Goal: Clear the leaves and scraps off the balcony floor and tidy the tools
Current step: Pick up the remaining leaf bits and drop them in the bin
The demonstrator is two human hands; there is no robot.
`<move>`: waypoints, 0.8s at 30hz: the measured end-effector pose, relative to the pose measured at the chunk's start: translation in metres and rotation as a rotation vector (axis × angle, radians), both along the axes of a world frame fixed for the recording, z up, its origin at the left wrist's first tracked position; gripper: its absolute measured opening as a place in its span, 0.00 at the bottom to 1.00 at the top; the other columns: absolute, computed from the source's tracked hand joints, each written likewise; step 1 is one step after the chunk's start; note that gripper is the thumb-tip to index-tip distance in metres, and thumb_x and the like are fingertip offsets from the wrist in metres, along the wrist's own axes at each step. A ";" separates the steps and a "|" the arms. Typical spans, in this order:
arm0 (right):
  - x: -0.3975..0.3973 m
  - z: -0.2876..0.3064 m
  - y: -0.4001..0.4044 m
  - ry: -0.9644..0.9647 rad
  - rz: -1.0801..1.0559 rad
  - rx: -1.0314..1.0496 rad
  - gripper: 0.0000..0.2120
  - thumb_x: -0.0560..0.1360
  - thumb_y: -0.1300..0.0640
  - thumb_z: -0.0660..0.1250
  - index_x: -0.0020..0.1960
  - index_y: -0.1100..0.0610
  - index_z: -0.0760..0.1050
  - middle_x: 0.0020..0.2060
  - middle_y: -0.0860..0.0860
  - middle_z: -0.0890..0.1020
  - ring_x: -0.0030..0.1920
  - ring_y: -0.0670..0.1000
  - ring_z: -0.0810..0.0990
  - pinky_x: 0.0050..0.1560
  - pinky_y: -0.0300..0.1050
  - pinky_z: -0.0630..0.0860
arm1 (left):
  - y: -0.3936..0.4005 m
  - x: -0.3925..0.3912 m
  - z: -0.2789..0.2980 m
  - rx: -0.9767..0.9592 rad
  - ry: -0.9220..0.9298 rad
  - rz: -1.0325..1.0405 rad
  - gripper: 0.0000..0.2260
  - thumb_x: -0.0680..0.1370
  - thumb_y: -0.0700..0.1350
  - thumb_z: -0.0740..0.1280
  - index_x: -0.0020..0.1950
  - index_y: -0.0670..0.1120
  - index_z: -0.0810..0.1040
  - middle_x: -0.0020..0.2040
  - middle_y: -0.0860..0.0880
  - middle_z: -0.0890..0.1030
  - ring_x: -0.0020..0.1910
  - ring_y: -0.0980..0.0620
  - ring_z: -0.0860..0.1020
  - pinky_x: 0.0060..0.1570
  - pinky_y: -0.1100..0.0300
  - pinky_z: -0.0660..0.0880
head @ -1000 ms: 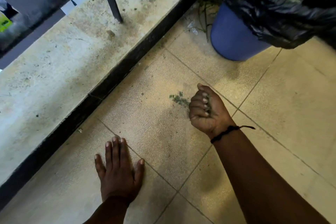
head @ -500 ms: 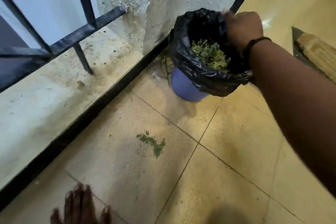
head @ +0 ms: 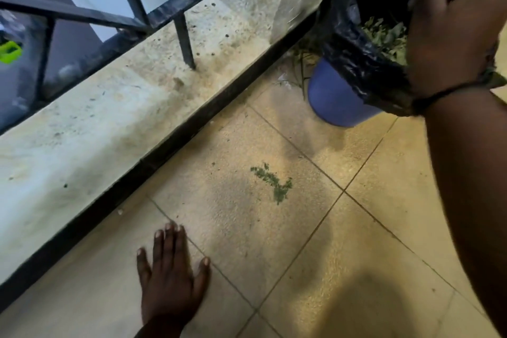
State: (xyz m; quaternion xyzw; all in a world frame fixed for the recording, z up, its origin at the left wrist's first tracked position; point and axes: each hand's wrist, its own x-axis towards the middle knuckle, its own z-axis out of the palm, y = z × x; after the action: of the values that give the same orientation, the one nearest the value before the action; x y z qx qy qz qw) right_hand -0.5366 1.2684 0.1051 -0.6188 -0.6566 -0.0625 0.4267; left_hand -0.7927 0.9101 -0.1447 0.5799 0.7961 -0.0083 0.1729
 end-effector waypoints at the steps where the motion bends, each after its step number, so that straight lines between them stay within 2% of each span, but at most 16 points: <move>1: -0.019 -0.014 -0.026 0.071 0.089 0.056 0.25 0.81 0.45 0.56 0.35 0.63 0.70 0.31 0.59 0.69 0.34 0.53 0.66 0.36 0.46 0.59 | -0.001 0.000 0.000 0.003 0.004 0.000 0.37 0.79 0.66 0.44 0.77 0.40 0.62 0.78 0.43 0.61 0.77 0.44 0.56 0.74 0.41 0.47; 3: -0.053 -0.062 -0.090 0.083 0.266 -0.041 0.18 0.81 0.51 0.58 0.37 0.60 0.72 0.33 0.57 0.71 0.37 0.46 0.65 0.38 0.42 0.59 | -0.002 0.000 0.000 0.000 0.011 -0.004 0.37 0.79 0.66 0.44 0.78 0.41 0.60 0.79 0.44 0.58 0.78 0.45 0.54 0.75 0.43 0.44; 5: -0.072 -0.128 -0.164 -0.068 0.345 -0.321 0.16 0.79 0.46 0.58 0.51 0.58 0.76 0.48 0.56 0.78 0.50 0.48 0.71 0.50 0.47 0.68 | -0.003 0.000 -0.002 -0.008 0.018 -0.005 0.36 0.79 0.65 0.45 0.79 0.42 0.59 0.79 0.44 0.57 0.78 0.46 0.52 0.75 0.43 0.44; 6: -0.074 -0.159 -0.201 -0.145 0.294 -0.516 0.23 0.79 0.41 0.57 0.62 0.57 0.74 0.59 0.57 0.76 0.61 0.52 0.71 0.61 0.51 0.68 | -0.004 -0.001 -0.003 -0.013 0.022 -0.005 0.36 0.79 0.65 0.45 0.79 0.42 0.58 0.79 0.44 0.56 0.79 0.46 0.52 0.75 0.43 0.44; 7: -0.071 -0.188 -0.233 -0.205 0.196 -0.690 0.32 0.77 0.35 0.56 0.71 0.57 0.66 0.69 0.59 0.70 0.70 0.57 0.66 0.68 0.55 0.64 | -0.004 -0.001 -0.004 -0.016 0.026 -0.005 0.36 0.79 0.65 0.45 0.79 0.42 0.57 0.80 0.44 0.56 0.79 0.46 0.52 0.75 0.43 0.44; 9: -0.064 -0.227 -0.282 -0.249 -0.010 -0.914 0.48 0.73 0.26 0.52 0.78 0.61 0.50 0.75 0.63 0.59 0.75 0.63 0.56 0.73 0.61 0.56 | -0.004 -0.001 -0.006 -0.020 0.033 -0.001 0.36 0.79 0.65 0.45 0.80 0.43 0.56 0.80 0.44 0.55 0.79 0.46 0.51 0.75 0.43 0.44; 10: -0.064 -0.237 -0.295 -0.272 -0.065 -0.981 0.51 0.72 0.25 0.50 0.78 0.63 0.46 0.75 0.65 0.57 0.75 0.65 0.55 0.74 0.63 0.55 | -0.004 -0.001 -0.006 -0.019 0.030 0.000 0.36 0.79 0.65 0.45 0.80 0.43 0.55 0.80 0.45 0.54 0.79 0.47 0.51 0.75 0.44 0.44; 13: -0.074 -0.249 -0.290 -0.268 -0.161 -1.022 0.55 0.70 0.23 0.49 0.77 0.67 0.48 0.75 0.67 0.54 0.76 0.67 0.51 0.74 0.62 0.48 | -0.005 -0.001 -0.006 0.002 0.019 -0.003 0.35 0.80 0.65 0.45 0.80 0.43 0.53 0.80 0.45 0.53 0.79 0.47 0.48 0.75 0.43 0.44; 17: -0.097 -0.247 -0.233 -0.187 -0.186 -1.014 0.55 0.71 0.23 0.46 0.77 0.67 0.42 0.77 0.66 0.46 0.77 0.63 0.41 0.75 0.57 0.38 | -0.005 0.001 -0.005 0.029 -0.003 -0.005 0.35 0.80 0.64 0.45 0.80 0.43 0.53 0.80 0.45 0.52 0.80 0.48 0.46 0.75 0.41 0.43; 21: -0.112 -0.249 -0.173 -0.202 -0.101 -0.982 0.53 0.73 0.24 0.45 0.77 0.67 0.40 0.77 0.65 0.44 0.77 0.62 0.39 0.75 0.56 0.36 | -0.004 0.001 -0.005 0.024 -0.016 0.004 0.36 0.79 0.65 0.45 0.80 0.43 0.54 0.80 0.45 0.52 0.80 0.48 0.46 0.75 0.40 0.44; 24: -0.108 -0.250 -0.156 -0.213 0.063 -0.914 0.50 0.74 0.27 0.46 0.78 0.67 0.41 0.77 0.64 0.45 0.78 0.60 0.40 0.77 0.56 0.39 | -0.004 0.000 -0.006 0.022 -0.022 0.001 0.36 0.79 0.65 0.45 0.80 0.42 0.55 0.80 0.45 0.52 0.80 0.48 0.47 0.75 0.40 0.45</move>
State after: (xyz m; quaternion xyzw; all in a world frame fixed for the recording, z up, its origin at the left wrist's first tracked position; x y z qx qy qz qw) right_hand -0.6449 1.1128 -0.1448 -0.7132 -0.6753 0.1829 0.0427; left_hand -0.7925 0.9061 -0.1504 0.5813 0.7946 0.0069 0.1751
